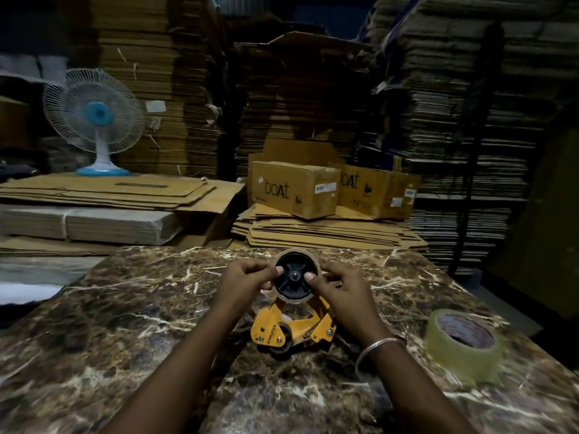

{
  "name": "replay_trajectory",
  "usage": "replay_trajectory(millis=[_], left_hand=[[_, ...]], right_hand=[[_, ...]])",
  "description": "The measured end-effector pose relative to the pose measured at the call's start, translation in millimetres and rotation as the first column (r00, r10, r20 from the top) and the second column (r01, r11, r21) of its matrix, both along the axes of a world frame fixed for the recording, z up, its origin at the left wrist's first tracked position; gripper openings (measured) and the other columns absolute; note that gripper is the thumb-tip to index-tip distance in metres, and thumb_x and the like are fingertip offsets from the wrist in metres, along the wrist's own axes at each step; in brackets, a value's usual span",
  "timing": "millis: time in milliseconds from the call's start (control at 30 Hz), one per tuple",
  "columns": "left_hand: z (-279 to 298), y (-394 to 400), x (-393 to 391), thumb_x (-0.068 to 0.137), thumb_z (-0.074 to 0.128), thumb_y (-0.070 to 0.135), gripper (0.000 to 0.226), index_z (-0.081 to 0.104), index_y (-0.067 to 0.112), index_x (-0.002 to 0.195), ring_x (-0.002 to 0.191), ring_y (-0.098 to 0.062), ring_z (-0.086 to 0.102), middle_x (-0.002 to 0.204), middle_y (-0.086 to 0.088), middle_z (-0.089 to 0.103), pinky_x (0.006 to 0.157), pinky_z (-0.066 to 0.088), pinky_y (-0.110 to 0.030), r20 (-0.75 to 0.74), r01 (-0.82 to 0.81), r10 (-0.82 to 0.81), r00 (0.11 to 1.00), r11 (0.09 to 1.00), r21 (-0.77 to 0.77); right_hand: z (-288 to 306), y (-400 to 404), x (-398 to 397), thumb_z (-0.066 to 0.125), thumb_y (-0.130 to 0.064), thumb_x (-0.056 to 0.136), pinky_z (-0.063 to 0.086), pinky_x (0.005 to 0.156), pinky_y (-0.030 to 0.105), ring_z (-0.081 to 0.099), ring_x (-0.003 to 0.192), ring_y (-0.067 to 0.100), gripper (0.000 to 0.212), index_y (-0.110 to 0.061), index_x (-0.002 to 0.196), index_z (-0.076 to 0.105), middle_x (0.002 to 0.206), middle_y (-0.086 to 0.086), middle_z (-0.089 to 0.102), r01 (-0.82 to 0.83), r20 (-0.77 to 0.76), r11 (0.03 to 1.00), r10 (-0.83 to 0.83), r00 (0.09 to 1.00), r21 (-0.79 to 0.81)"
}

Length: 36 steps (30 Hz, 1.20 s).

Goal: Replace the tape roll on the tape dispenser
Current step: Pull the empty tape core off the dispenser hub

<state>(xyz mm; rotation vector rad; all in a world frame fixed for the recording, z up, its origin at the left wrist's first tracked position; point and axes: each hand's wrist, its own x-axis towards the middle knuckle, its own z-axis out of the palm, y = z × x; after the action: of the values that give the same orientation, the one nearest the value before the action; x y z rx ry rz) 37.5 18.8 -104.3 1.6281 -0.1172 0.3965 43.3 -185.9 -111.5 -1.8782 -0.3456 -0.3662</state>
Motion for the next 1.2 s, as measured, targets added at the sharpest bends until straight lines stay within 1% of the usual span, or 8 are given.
replay_trajectory(millis=[167, 367, 600, 700, 767, 900, 1067, 1200], left_hand=[[-0.6, -1.7, -3.1, 0.077, 0.081, 0.025, 0.021, 0.077, 0.006, 0.083, 0.068, -0.021, 0.072, 0.075, -0.010, 0.076, 0.068, 0.057, -0.035, 0.007, -0.025, 0.025, 1.000, 0.995, 0.095], [-1.1, -2.6, -3.1, 0.072, 0.085, 0.028, 0.025, 0.077, 0.010, 0.088, 0.081, -0.023, 0.076, 0.085, -0.007, 0.078, 0.079, 0.061, -0.045, -0.039, -0.034, 0.040, 0.998, 0.989, 0.141], [5.1, -6.0, -7.2, 0.070, 0.086, 0.029, 0.033, 0.072, 0.001, 0.080, 0.057, -0.013, 0.068, 0.072, -0.007, 0.074, 0.053, 0.049, -0.024, -0.106, -0.039, 0.053, 0.993, 0.991, 0.129], [6.5, -7.6, -7.5, 0.068, 0.087, 0.028, 0.036, 0.068, 0.001, 0.081, 0.063, -0.016, 0.072, 0.079, -0.011, 0.075, 0.054, 0.053, -0.025, -0.139, -0.048, 0.064, 0.988, 0.992, 0.119], [7.4, -8.2, -6.4, 0.065, 0.088, 0.029, 0.047, 0.067, -0.006, 0.088, 0.068, -0.020, 0.074, 0.086, -0.015, 0.076, 0.058, 0.056, -0.029, -0.168, -0.047, 0.065, 0.984, 0.992, 0.114], [10.1, -8.5, -7.4, 0.063, 0.089, 0.032, 0.051, 0.066, -0.007, 0.084, 0.059, -0.022, 0.069, 0.085, -0.020, 0.076, 0.059, 0.053, -0.032, -0.236, -0.020, 0.055, 0.970, 0.989, 0.148], [7.5, -3.8, -9.5, 0.062, 0.089, 0.037, 0.052, 0.067, -0.001, 0.090, 0.069, -0.025, 0.073, 0.084, -0.016, 0.075, 0.070, 0.058, -0.040, -0.338, 0.013, 0.043, 0.940, 0.987, 0.160], [7.3, -1.8, -9.7, 0.054, 0.088, 0.046, 0.056, 0.069, 0.003, 0.084, 0.076, -0.025, 0.071, 0.089, -0.015, 0.075, 0.070, 0.057, -0.038, -0.342, 0.024, 0.043, 0.939, 0.982, 0.188]], right_hand=[[-0.9, 4.5, -4.5, 0.077, -0.054, 0.077, 0.062, 0.073, 0.036, 0.071, 0.086, 0.005, 0.041, -0.028, 0.109, 0.072, 0.095, -0.009, 0.075, 0.029, -0.021, 0.999, -0.030, 0.999, -0.045], [-2.3, 7.5, -6.4, 0.067, -0.078, 0.059, 0.062, 0.072, 0.044, 0.071, 0.080, 0.010, 0.070, -0.028, 0.106, 0.071, 0.088, -0.007, 0.074, 0.087, -0.028, 0.994, -0.089, 0.996, -0.064], [3.1, 5.3, -6.5, 0.080, -0.053, 0.073, 0.063, 0.072, 0.042, 0.074, 0.071, 0.006, 0.036, -0.023, 0.091, 0.079, 0.078, -0.007, 0.078, 0.038, -0.100, 0.999, -0.039, 0.994, -0.008], [6.4, 4.5, -10.4, 0.081, -0.046, 0.076, 0.062, 0.067, 0.040, 0.074, 0.066, 0.010, 0.027, -0.020, 0.085, 0.080, 0.072, -0.005, 0.077, 0.039, -0.095, 0.999, -0.039, 0.995, -0.005], [6.7, 5.5, -10.8, 0.082, -0.044, 0.075, 0.060, 0.061, 0.040, 0.073, 0.059, 0.015, 0.029, -0.016, 0.075, 0.079, 0.065, 0.001, 0.076, 0.048, -0.122, 0.999, -0.046, 0.991, 0.013], [4.1, 6.7, -2.5, 0.080, -0.054, 0.053, 0.060, 0.061, 0.057, 0.072, 0.061, 0.037, 0.057, 0.001, 0.067, 0.071, 0.068, 0.017, 0.074, 0.067, -0.251, 0.993, -0.042, 0.967, 0.093], [-0.9, 6.2, -1.8, 0.086, -0.045, 0.045, 0.042, 0.056, 0.042, 0.051, 0.049, 0.027, 0.039, -0.013, 0.048, 0.063, 0.052, 0.010, 0.055, 0.063, -0.314, 0.986, -0.011, 0.949, 0.154], [-1.7, 7.8, -0.9, 0.088, -0.045, 0.052, 0.058, 0.064, 0.055, 0.070, 0.064, 0.041, 0.052, 0.002, 0.062, 0.069, 0.062, 0.014, 0.071, 0.091, -0.301, 0.990, -0.056, 0.952, 0.104]])
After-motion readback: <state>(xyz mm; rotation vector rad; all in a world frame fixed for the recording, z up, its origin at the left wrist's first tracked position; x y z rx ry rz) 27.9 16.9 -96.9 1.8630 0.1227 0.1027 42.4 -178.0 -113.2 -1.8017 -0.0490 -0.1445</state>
